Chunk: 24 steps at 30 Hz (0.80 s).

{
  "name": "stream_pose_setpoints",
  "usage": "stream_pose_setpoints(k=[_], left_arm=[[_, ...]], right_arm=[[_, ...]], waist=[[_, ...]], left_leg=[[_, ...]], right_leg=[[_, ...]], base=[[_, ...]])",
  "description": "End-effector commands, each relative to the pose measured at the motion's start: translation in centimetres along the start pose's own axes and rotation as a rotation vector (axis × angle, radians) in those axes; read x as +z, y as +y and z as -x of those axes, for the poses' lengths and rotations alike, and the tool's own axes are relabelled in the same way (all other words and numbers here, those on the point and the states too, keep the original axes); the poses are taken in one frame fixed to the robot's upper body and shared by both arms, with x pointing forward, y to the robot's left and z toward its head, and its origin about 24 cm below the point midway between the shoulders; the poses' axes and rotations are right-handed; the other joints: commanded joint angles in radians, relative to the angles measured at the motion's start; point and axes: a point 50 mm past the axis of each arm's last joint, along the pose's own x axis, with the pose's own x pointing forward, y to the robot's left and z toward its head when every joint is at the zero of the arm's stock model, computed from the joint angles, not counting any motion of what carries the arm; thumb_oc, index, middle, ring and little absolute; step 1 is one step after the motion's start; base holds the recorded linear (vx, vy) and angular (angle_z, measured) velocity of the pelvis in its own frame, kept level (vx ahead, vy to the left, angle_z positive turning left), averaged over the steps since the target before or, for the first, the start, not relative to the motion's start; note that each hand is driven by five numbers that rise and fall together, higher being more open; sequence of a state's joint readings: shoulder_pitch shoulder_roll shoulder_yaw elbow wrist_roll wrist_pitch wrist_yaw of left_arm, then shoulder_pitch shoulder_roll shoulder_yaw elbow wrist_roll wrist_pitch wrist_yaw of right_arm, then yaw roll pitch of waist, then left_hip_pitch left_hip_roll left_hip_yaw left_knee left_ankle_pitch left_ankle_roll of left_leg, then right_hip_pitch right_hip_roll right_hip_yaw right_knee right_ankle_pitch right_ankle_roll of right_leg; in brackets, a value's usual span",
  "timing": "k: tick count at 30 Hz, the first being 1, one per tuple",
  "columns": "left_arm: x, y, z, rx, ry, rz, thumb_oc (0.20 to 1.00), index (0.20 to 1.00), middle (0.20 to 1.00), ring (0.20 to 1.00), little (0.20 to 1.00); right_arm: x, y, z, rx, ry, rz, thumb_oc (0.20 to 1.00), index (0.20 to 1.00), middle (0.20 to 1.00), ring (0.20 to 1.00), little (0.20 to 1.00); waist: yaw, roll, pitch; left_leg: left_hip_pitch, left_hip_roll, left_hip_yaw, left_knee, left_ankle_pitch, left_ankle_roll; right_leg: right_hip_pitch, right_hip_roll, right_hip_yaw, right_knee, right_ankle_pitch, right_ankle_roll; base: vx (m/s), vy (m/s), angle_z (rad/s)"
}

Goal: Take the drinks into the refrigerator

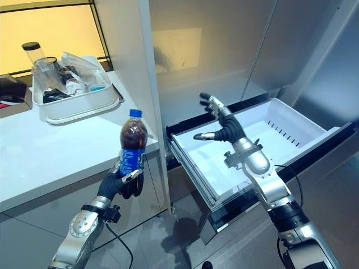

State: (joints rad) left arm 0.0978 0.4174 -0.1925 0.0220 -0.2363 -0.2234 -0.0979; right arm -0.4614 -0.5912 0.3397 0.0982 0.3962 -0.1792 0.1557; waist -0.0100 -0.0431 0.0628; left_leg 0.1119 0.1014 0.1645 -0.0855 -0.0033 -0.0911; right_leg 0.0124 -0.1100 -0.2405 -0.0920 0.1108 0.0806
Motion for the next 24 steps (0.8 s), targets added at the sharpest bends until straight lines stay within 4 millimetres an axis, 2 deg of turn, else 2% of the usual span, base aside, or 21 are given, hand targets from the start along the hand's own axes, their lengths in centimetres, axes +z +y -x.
stream_pose_setpoints(k=[1,3,5,7,11,17,24], left_arm=[[7.2,0.3,-2.2,-0.088,-0.381,-0.102,0.2,0.2,0.2,0.2,0.2],[7.6,0.2,-2.3,-0.1,-0.401,-0.108,0.2,0.2,0.2,0.2,0.2],[9.0,0.1,-2.1,-0.101,-0.476,-0.132,0.2,0.2,0.2,0.2,0.2],[9.4,0.2,-2.1,-0.084,-0.499,-0.144,0.2,0.2,0.2,0.2,0.2],[11.5,0.9,-1.8,-0.008,-0.614,-0.185,0.2,0.2,0.2,0.2,0.2],[11.7,0.9,-2.2,0.029,-0.633,-0.201,0.2,0.2,0.2,0.2,0.2],[12.3,-0.4,-2.5,-0.082,-0.661,-0.17,0.2,0.2,0.2,0.2,0.2]], right_arm=[[1.1,0.6,-2.1,0.13,-0.049,-0.043,1.0,1.0,1.0,1.0,1.0],[0.8,0.9,-2.4,0.153,-0.037,-0.052,1.0,1.0,1.0,1.0,1.0],[0.4,1.8,-2.8,0.2,-0.026,-0.096,1.0,1.0,1.0,1.0,1.0],[0.4,1.9,-2.9,0.196,-0.03,-0.099,1.0,1.0,1.0,1.0,1.0],[0.1,2.1,-3.0,0.165,-0.034,-0.145,1.0,1.0,1.0,1.0,1.0],[0.4,2.6,-3.3,0.202,-0.051,-0.205,1.0,1.0,1.0,1.0,1.0],[1.5,3.9,-4.7,0.259,-0.1,-0.284,1.0,1.0,1.0,1.0,1.0]], waist=[[0.011,-0.051,-0.041],[0.013,-0.051,-0.041],[0.018,-0.052,-0.044],[0.019,-0.051,-0.044],[0.025,-0.048,-0.043],[0.027,-0.048,-0.045],[0.029,-0.043,-0.047]], left_leg=[[-0.058,-0.024,-0.03,-0.002,0.005,0.019],[-0.059,-0.024,-0.032,-0.002,0.005,0.018],[-0.058,-0.023,-0.035,-0.002,0.005,0.016],[-0.058,-0.023,-0.038,-0.002,0.005,0.015],[-0.058,-0.024,-0.043,-0.002,0.005,0.014],[-0.058,-0.025,-0.046,-0.002,0.005,0.013],[-0.057,-0.022,-0.046,-0.002,0.005,0.013]], right_leg=[[0.072,-0.029,0.0,0.005,-0.047,0.051],[0.073,-0.029,-0.001,0.005,-0.047,0.051],[0.074,-0.03,-0.007,0.005,-0.048,0.052],[0.075,-0.03,-0.009,0.005,-0.049,0.052],[0.081,-0.032,-0.017,0.005,-0.053,0.05],[0.085,-0.034,-0.02,0.005,-0.055,0.049],[0.086,-0.034,-0.021,0.005,-0.056,0.05]], base=[[0.0,0.0,0.08],[0.0,-0.003,0.06],[0.0,-0.005,0.02],[0.0,0.0,0.0],[0.0,-0.002,0.05],[0.0,-0.005,0.05],[0.0,0.0,0.0]])
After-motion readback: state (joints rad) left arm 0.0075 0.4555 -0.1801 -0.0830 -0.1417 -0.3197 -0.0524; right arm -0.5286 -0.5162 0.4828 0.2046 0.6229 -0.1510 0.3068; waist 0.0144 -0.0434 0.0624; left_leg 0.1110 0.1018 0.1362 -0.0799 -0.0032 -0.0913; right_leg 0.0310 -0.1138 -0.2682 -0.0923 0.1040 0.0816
